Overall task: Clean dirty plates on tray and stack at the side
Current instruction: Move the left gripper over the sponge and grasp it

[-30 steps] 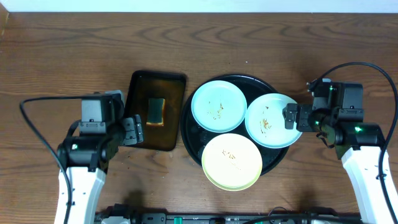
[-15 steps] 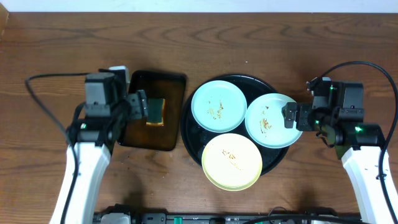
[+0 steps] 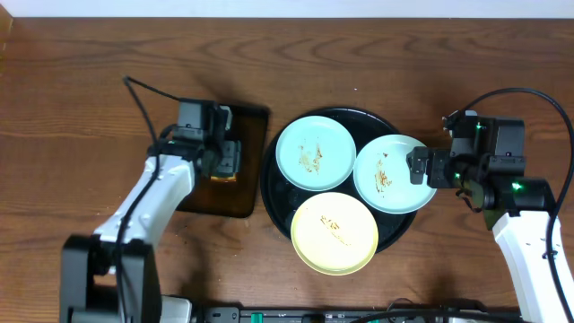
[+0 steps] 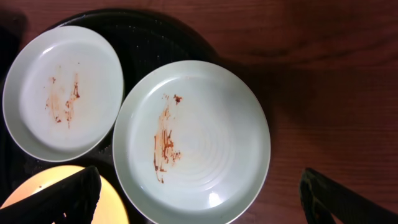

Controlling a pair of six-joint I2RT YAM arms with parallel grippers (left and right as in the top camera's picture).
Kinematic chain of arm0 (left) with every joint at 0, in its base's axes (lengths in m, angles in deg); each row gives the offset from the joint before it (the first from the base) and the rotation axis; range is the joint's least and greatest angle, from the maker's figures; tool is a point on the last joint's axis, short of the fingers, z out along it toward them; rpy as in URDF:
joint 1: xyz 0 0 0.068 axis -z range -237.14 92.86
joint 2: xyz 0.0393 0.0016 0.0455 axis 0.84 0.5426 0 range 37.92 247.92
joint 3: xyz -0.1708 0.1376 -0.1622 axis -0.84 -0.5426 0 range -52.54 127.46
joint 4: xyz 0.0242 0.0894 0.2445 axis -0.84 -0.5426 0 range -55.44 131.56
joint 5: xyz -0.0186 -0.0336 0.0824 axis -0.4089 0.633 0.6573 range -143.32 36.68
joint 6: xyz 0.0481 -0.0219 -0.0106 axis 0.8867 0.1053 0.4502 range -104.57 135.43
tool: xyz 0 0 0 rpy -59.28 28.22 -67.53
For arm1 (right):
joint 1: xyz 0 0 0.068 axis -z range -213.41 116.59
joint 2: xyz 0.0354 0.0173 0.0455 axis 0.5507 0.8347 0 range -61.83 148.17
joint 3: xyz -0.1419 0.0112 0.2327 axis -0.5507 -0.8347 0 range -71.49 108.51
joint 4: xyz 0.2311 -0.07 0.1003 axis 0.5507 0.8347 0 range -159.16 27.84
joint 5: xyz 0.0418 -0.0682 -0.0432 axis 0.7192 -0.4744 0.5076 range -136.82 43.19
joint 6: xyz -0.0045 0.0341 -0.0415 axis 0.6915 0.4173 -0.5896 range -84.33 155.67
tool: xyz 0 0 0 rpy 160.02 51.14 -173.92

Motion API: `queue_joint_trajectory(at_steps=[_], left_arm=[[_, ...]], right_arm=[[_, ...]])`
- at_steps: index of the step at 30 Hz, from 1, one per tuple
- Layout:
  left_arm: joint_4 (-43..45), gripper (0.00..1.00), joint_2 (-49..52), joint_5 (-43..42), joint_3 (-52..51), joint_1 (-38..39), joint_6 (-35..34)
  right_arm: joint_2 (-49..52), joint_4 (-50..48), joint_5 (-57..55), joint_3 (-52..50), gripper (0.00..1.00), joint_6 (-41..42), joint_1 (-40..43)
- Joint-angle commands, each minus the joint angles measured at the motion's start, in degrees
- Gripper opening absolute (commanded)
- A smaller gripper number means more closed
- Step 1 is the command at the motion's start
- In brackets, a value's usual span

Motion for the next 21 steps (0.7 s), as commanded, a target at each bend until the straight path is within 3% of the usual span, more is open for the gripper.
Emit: queue_joint_trajectory(at_steps=[1, 11, 16, 21], left_arm=[[0.1, 0.65, 2.8, -0.3, 0.9, 0.1, 0.1], [0.1, 0.63, 6.3, -0.3, 0.8, 0.1, 0.1], [0.1, 0.51, 7.3, -0.3, 0.8, 0.1, -0.1], [0.1, 0.29, 7.6, -0.3, 0.7, 0.1, -0.1]], right_arm=[[-0.3, 0.0, 0.2, 1.1, 0.99, -0.9, -0.5], [-0.3, 0.0, 0.2, 1.1, 0.99, -0.9, -0.5], [-0.3, 0.0, 0.2, 1.1, 0.99, -0.9, -0.5], [-0.3, 0.0, 0.2, 1.1, 0.99, -0.9, -0.5]])
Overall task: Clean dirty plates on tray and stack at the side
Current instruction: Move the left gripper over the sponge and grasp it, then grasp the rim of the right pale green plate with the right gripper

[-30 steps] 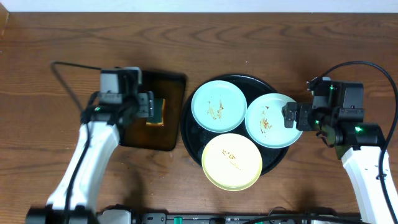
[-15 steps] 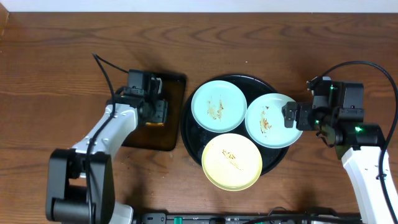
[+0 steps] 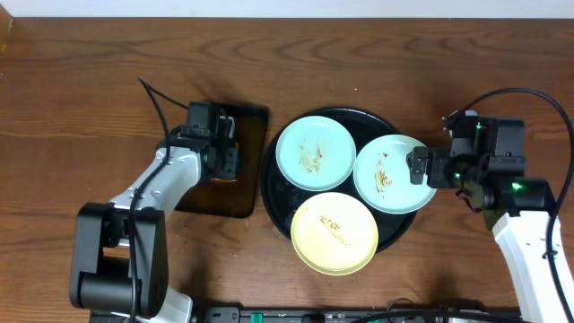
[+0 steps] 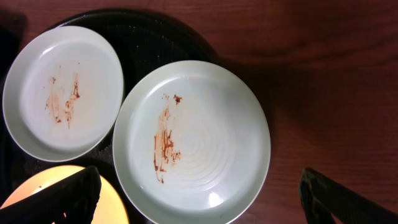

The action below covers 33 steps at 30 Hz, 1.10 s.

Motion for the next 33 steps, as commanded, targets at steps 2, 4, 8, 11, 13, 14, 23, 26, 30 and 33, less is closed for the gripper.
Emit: queue_joint_trajectory(at_steps=[2, 4, 8, 11, 13, 14, 23, 26, 30, 33], left_arm=[[-0.1, 0.22, 0.8, -0.3, 0.7, 0.1, 0.3], [-0.1, 0.08, 0.8, -0.3, 0.7, 0.1, 0.3], [-0.1, 0.07, 0.8, -0.3, 0.7, 0.1, 0.2], [-0.1, 0.08, 0.2, -0.3, 0.7, 0.1, -0.8], [-0.1, 0.08, -1.4, -0.3, 0.7, 0.1, -2.4], [-0.1, 0.07, -2.6, -0.3, 0.7, 0.1, -3.0], [-1.7, 0.07, -12.9, -0.3, 0.7, 0.1, -5.7], [-3.5, 0.08, -13.4, -0.3, 0.7, 0.1, -5.8], [-4.9, 0.07, -13.1, -0.3, 0.7, 0.1, -5.8], [-4.9, 0.07, -13.1, -0.3, 0.7, 0.1, -5.8]], right_arm=[[-0.3, 0.2, 0.0, 1.1, 0.99, -0.9, -0.5], [-0.3, 0.7, -1.8, 1.1, 0.99, -0.9, -0.5], [-0.3, 1.9, -7.7, 1.1, 0.99, 0.7, -0.5], [-0.3, 2.3, -12.2, 1.1, 0.99, 2.4, -0.2], [0.0, 2.1, -12.2, 1.1, 0.99, 2.6, 0.5], [0.2, 2.1, -11.9, 1.1, 0.99, 2.6, 1.0], [5.4, 0.8, -5.9, 1.1, 0.83, -0.3, 3.8], [8.3, -0.7, -5.9, 1.1, 0.73, -0.3, 4.1], [12.7, -3.4, -6.0, 1.1, 0.68, -0.3, 4.1], [16.4, -5.3, -5.9, 1.1, 0.64, -0.3, 4.1]])
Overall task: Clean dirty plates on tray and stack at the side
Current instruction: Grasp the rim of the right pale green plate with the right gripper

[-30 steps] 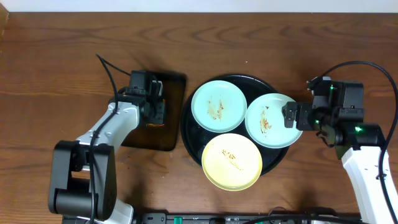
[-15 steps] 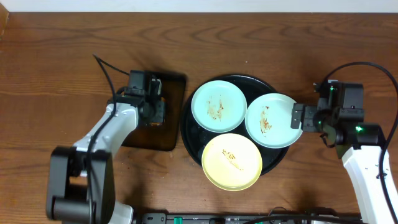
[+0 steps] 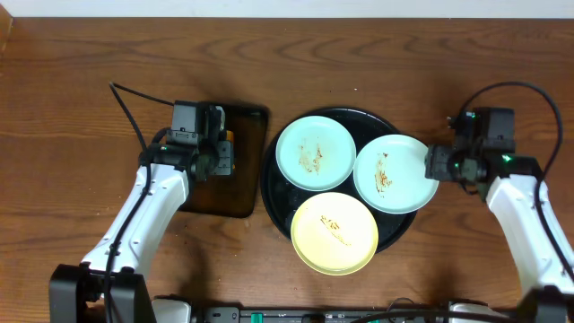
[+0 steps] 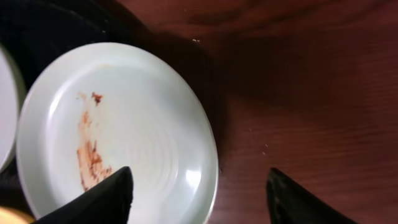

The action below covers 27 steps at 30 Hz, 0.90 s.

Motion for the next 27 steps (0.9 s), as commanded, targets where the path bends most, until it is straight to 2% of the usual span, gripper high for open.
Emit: queue_joint_trajectory(at_steps=[1, 4, 8, 10, 12, 20, 23, 27], left_arm=[[0.0, 0.08, 0.0, -0.3, 0.7, 0.1, -0.7], [0.0, 0.07, 0.0, -0.3, 0.7, 0.1, -0.7], [-0.4, 0.08, 0.0, -0.3, 0.7, 0.1, -0.7], [-0.7, 0.07, 0.0, -0.3, 0.7, 0.1, -0.7], [-1.0, 0.07, 0.0, -0.3, 0.7, 0.1, -0.7], [-1.0, 0.07, 0.0, -0.3, 0.7, 0.1, -0.7], [-1.0, 0.08, 0.0, -0.3, 0.7, 0.1, -0.7], [-1.0, 0.08, 0.0, -0.3, 0.7, 0.1, -0.7]], right_arm=[[3.6, -1.4, 0.5, 1.0, 0.62, -0.2, 0.5], [7.1, -3.2, 0.5, 1.0, 0.59, -0.2, 0.5], [11.1, -5.0, 0.5, 1.0, 0.50, -0.2, 0.5], [12.6, -5.4, 0.9, 1.0, 0.43, -0.3, 0.5], [13.7, -5.4, 0.9, 1.0, 0.32, -0.2, 0.5], [15.2, -5.4, 0.9, 1.0, 0.28, -0.2, 0.5], [15.2, -5.4, 0.9, 1.0, 0.22, -0.2, 0.5], [15.2, -5.0, 0.9, 1.0, 0.10, -0.2, 0.5]])
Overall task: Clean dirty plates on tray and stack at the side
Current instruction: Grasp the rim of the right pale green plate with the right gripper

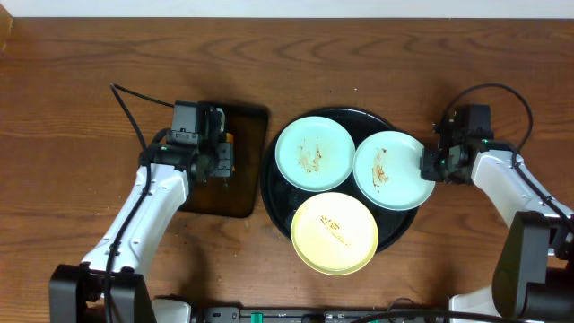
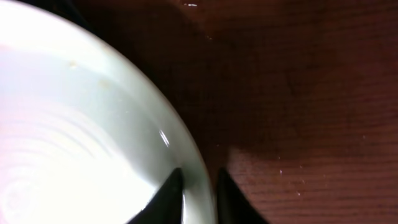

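Observation:
Three smeared plates lie on the round black tray (image 1: 359, 115): a pale green one (image 1: 315, 152) at the back left, a pale plate (image 1: 387, 170) on the right and a yellow one (image 1: 334, 231) in front. My right gripper (image 1: 429, 166) is down at the right plate's outer edge. In the right wrist view its fingertips (image 2: 200, 175) pinch the rim of that plate (image 2: 81, 124), one inside and one outside. My left gripper (image 1: 220, 160) hovers over a dark rectangular mat (image 1: 215, 202) on the left. A bit of yellow shows by its fingers, and its grip is unclear.
Bare brown wood (image 1: 466, 72) lies to the right of the round tray and along the back. The left arm's cable (image 1: 134, 108) loops over the table at the far left.
My right gripper was open and straddling the right plate's outer edge from above. Now it is lower and its fingers are shut on the rim. The left arm has not moved.
At first my right gripper hung open, high over the right plate, and stayed there while the left gripper shifted a little over the dark mat. Then the right gripper stood open at the plate's outer edge. Now it pinches that rim.

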Controlling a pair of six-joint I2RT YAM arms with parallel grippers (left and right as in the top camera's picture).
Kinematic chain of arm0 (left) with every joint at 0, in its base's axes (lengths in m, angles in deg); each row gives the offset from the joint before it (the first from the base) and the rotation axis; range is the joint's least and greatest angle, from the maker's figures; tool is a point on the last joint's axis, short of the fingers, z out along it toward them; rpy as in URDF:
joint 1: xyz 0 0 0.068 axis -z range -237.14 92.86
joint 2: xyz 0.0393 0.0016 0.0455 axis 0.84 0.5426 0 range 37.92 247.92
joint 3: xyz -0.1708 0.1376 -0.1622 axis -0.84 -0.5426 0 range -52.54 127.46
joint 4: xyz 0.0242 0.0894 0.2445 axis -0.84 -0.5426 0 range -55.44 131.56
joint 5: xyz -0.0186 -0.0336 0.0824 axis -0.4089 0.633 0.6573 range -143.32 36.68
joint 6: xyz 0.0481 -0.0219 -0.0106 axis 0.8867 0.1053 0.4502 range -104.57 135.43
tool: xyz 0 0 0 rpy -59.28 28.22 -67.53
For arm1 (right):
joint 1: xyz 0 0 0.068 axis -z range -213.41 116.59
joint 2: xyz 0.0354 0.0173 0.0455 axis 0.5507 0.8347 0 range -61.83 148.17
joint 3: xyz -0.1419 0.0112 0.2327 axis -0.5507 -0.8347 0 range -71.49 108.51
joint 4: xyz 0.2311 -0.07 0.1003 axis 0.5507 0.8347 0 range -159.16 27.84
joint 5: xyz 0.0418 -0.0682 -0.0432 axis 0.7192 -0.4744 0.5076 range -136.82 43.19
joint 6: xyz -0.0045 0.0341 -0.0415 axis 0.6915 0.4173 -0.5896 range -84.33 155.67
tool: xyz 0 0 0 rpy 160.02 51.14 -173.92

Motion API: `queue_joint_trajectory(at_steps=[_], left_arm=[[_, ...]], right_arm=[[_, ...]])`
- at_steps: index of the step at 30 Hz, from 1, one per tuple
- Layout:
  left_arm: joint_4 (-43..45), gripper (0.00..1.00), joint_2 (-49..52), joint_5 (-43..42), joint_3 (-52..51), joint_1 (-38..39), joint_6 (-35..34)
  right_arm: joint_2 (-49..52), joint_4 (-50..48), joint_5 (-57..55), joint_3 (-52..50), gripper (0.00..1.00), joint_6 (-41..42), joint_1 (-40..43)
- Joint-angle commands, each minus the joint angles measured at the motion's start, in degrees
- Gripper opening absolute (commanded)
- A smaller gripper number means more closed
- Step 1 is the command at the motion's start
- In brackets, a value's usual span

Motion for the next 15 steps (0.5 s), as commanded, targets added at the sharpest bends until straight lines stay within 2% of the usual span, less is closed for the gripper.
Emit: queue_joint_trajectory(at_steps=[1, 4, 15], left_arm=[[0.1, 0.07, 0.0, -0.3, 0.7, 0.1, -0.5], [0.1, 0.08, 0.0, -0.3, 0.7, 0.1, -0.6], [0.7, 0.07, -0.9, -0.3, 0.7, 0.1, -0.6]], right_arm=[[0.8, 0.5, -0.2, 0.5, 0.07, 0.2, 0.5], [0.8, 0.9, -0.2, 0.5, 0.01, 0.2, 0.5], [0.8, 3.0, -0.1, 0.5, 0.01, 0.2, 0.4]])
